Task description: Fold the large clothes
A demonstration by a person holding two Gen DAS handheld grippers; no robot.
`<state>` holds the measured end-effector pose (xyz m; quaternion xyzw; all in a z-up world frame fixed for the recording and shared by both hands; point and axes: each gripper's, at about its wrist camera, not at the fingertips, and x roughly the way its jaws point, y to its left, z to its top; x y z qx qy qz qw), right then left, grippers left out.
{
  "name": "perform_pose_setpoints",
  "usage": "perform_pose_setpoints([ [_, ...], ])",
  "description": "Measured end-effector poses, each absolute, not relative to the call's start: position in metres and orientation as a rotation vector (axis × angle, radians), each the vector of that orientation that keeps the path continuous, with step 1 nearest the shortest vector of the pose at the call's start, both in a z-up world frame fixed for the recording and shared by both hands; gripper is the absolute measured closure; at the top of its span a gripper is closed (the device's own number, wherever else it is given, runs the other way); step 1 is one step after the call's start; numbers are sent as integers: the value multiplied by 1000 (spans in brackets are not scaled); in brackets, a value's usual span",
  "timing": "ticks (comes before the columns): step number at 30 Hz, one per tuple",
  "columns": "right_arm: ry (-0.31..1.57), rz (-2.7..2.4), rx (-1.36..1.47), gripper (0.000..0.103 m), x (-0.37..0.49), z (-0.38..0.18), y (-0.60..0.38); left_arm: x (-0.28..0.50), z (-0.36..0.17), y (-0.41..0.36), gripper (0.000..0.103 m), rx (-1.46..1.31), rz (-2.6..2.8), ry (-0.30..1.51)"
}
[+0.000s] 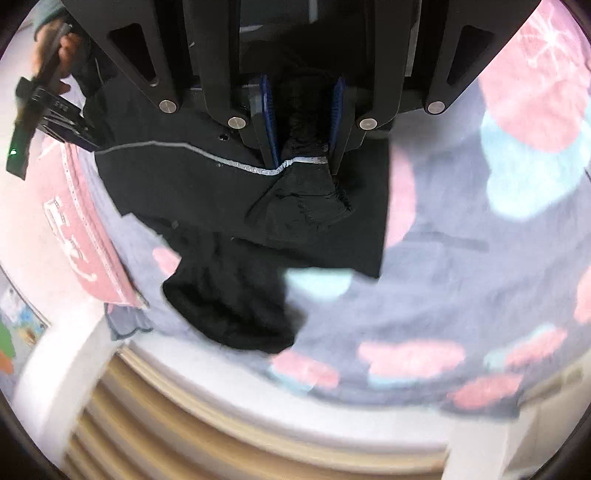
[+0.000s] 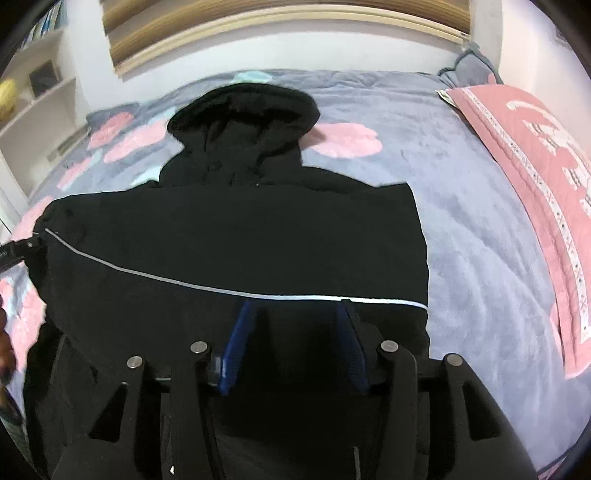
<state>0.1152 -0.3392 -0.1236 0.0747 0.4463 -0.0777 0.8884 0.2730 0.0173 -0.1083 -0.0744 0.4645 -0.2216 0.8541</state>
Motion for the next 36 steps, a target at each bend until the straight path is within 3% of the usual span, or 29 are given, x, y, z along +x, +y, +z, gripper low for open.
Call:
perform_pose_setpoints([
  [5, 1054, -211, 95, 51, 139, -171, -325, 279, -173, 11, 72, -64, -392, 1123],
  [10, 1075, -226, 124, 51, 141, -166, -328, 270, -148, 15, 70, -65, -386, 1063],
  [12, 1054, -217, 147, 51, 136, -151, -328, 257, -129, 22, 59, -88, -383, 1009],
  [15, 954, -145, 177, 51, 118, -126, -314, 237, -99, 30, 52, -85, -355, 885],
  [20, 908, -100, 79, 51, 112, -119, -278, 236, -89, 5, 52, -141, -545, 918],
  [25, 1030, -119, 107, 51, 130, -172, -280, 266, -175, -24, 52, -15, -431, 1184],
  [26, 1023, -106, 125, 51, 129, -179, -283, 267, -180, -24, 52, -23, -428, 1167],
  [36, 1072, -48, 157, 51, 127, -167, -294, 272, -127, -25, 52, -26, -443, 1136],
])
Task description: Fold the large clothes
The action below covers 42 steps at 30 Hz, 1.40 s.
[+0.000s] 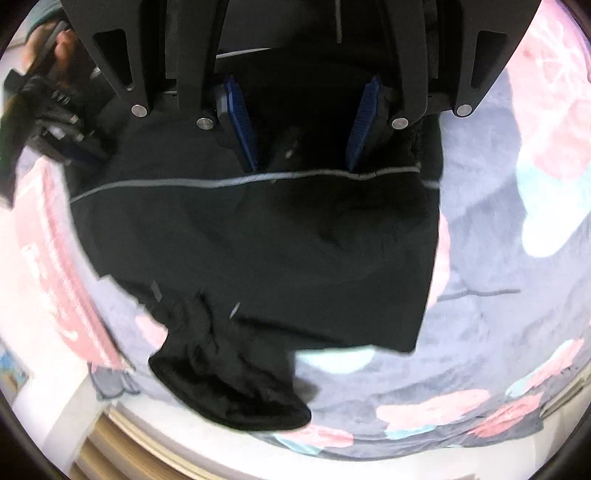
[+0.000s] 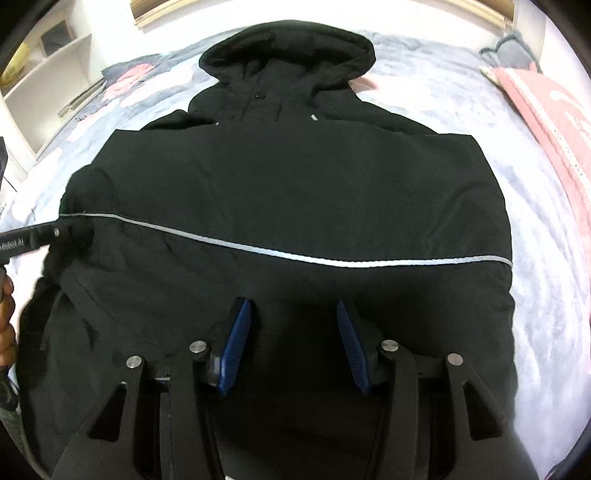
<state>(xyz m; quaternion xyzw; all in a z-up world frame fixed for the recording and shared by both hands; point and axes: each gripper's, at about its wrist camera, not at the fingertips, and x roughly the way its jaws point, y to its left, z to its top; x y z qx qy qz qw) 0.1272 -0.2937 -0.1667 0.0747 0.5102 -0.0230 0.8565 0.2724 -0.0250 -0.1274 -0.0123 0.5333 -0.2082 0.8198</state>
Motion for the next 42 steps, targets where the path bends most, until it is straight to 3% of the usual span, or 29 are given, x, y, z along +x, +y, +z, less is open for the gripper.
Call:
perform_pose_setpoints([
  [5, 1110, -23, 222, 51, 142, -119, -308, 292, -70, -34, 52, -26, -436, 1123],
  [11, 1051, -53, 256, 50, 179, -19, -338, 329, 10, -48, 51, -39, -476, 1088],
  [15, 1003, -104, 250, 32, 210, 27, -356, 356, 48, -61, 41, -29, -490, 1064],
  [18, 982, -138, 260, 31, 241, 39, -373, 383, 62, -72, 40, 15, -461, 1048],
  [24, 1017, -169, 303, 31, 312, 13, -406, 460, 19, -99, 40, 68, -392, 1107],
  [32, 1114, -182, 327, 31, 411, -84, -441, 546, -83, -127, 40, 54, -334, 1197],
  [38, 1166, -152, 357, 31, 463, -138, -458, 583, -129, -141, 40, -19, -355, 1225],
  [40, 1174, -134, 356, 52, 477, -150, -457, 592, -139, -146, 40, -30, -354, 1225],
  [41, 1190, -115, 346, 66, 486, -158, -454, 596, -144, -149, 56, -31, -349, 1223],
  [42, 1198, -129, 328, 70, 491, -162, -453, 601, -149, -149, 94, -42, -357, 1223],
])
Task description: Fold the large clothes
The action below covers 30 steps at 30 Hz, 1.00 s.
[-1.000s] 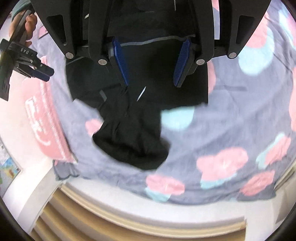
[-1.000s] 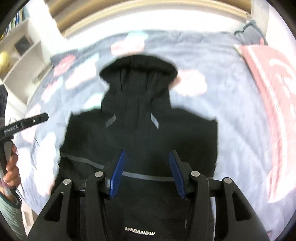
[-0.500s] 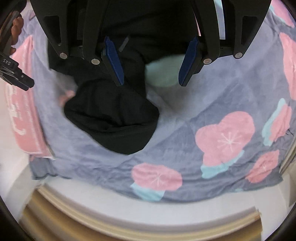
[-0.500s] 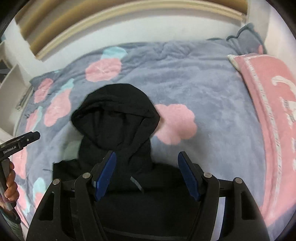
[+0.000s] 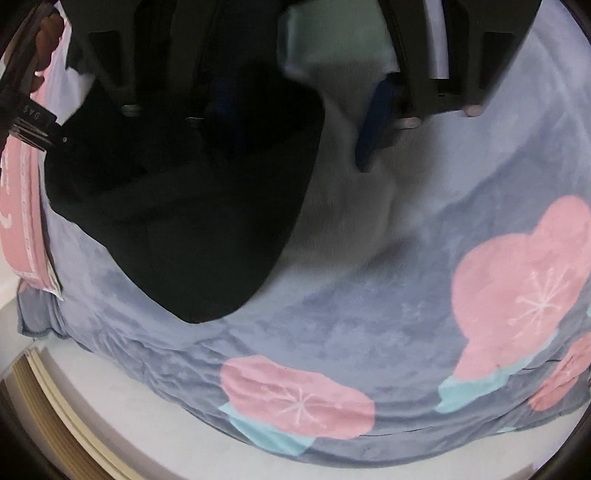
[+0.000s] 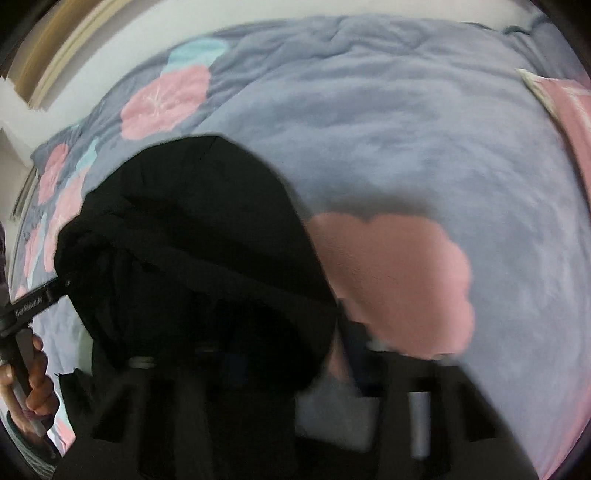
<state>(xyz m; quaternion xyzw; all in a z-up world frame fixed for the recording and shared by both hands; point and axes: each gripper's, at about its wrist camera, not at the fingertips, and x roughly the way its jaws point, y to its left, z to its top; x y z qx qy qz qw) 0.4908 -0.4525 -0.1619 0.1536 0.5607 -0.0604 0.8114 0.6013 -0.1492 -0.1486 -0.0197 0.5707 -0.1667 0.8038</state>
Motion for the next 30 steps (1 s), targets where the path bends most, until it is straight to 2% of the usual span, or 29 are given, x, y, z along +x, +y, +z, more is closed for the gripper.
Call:
perform_pose_setpoints([
  [1, 1190, -155, 308, 91, 493, -163, -453, 606, -151, -147, 94, -61, -364, 1235],
  [2, 1175, -182, 298, 94, 493, -160, -456, 607, -144, -139, 95, -99, -375, 1213],
  [6, 976, -163, 385, 96, 458, -112, -474, 583, -92, -106, 95, -233, -545, 1081],
  [8, 937, -143, 346, 96, 442, -106, -465, 574, -88, -100, 95, -239, -585, 1081],
  [11, 989, -142, 350, 96, 441, -133, -465, 580, -132, -105, 94, -164, -554, 1229],
  [12, 1037, -146, 382, 96, 445, -153, -470, 585, -162, -112, 94, -101, -514, 1323],
  [14, 1125, -145, 417, 96, 454, -191, -475, 587, -196, -119, 91, -75, -492, 1404],
  [17, 1180, -122, 445, 95, 460, -217, -478, 588, -190, -118, 90, -91, -499, 1375],
  [18, 1177, -117, 441, 95, 460, -214, -479, 583, -183, -118, 87, -65, -502, 1352],
  [19, 1176, -110, 434, 89, 458, -210, -480, 579, -178, -118, 86, -36, -506, 1334],
  [20, 1177, -111, 414, 80, 456, -205, -480, 573, -172, -117, 79, -3, -512, 1314],
  [21, 1179, -116, 386, 69, 452, -199, -479, 566, -165, -115, 67, 25, -520, 1303],
  [23, 1182, -122, 309, 59, 438, -183, -477, 555, -152, -104, 52, 52, -528, 1291],
  [27, 1167, -67, 251, 59, 407, -153, -476, 531, -116, -77, 51, 20, -585, 1236],
  [30, 1101, -34, 265, 58, 404, -123, -475, 527, -77, -77, 51, -32, -665, 1129],
])
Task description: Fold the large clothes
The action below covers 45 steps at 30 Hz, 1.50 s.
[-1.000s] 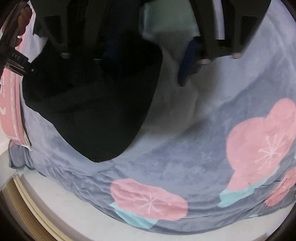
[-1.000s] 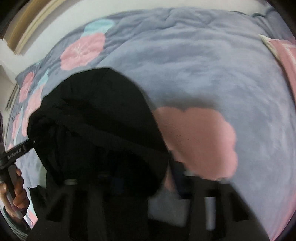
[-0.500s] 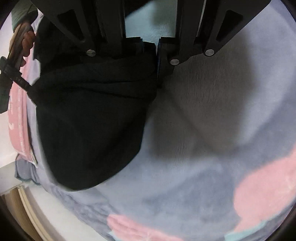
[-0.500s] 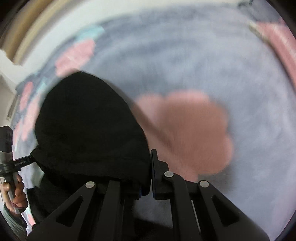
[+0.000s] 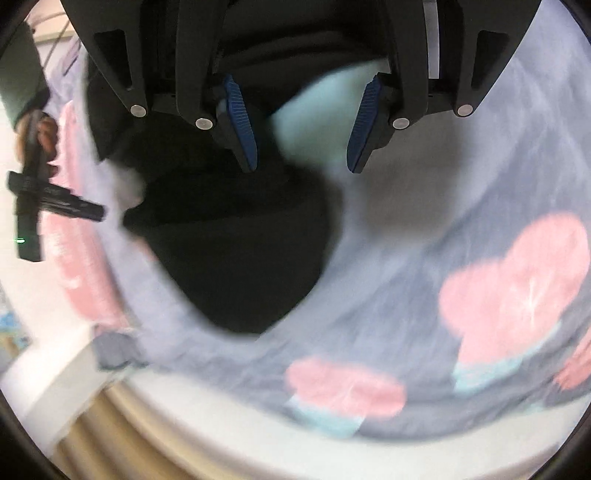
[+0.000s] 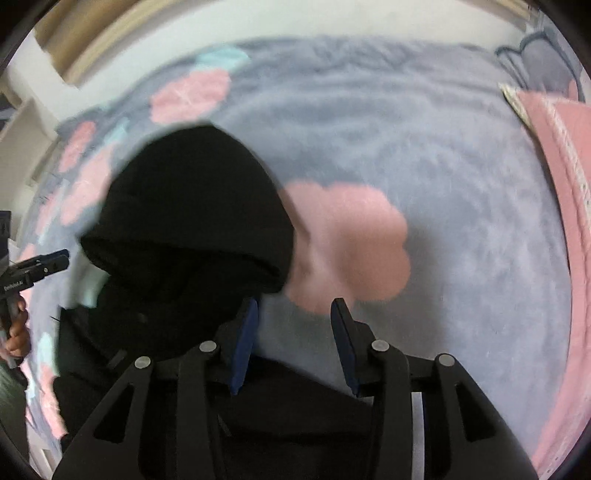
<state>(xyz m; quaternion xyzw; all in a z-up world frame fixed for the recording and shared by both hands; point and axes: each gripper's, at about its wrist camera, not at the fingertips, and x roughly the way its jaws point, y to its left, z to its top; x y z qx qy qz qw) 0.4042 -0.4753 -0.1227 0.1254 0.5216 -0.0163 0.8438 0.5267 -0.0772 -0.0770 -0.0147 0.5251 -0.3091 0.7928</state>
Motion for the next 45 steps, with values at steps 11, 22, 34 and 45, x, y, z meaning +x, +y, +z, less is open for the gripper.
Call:
perform_pose_setpoints([
  [11, 1231, 20, 262, 59, 484, -197, -444, 578, -158, -143, 51, 43, -615, 1314],
  [22, 1172, 115, 262, 55, 497, -163, -458, 576, -91, -131, 49, -4, -722, 1143],
  [34, 1219, 297, 369, 43, 595, -185, -478, 655, -140, -150, 30, -167, -840, 1337],
  [45, 1166, 473, 211, 83, 595, -181, -411, 622, -118, -168, 82, -36, -896, 1215],
])
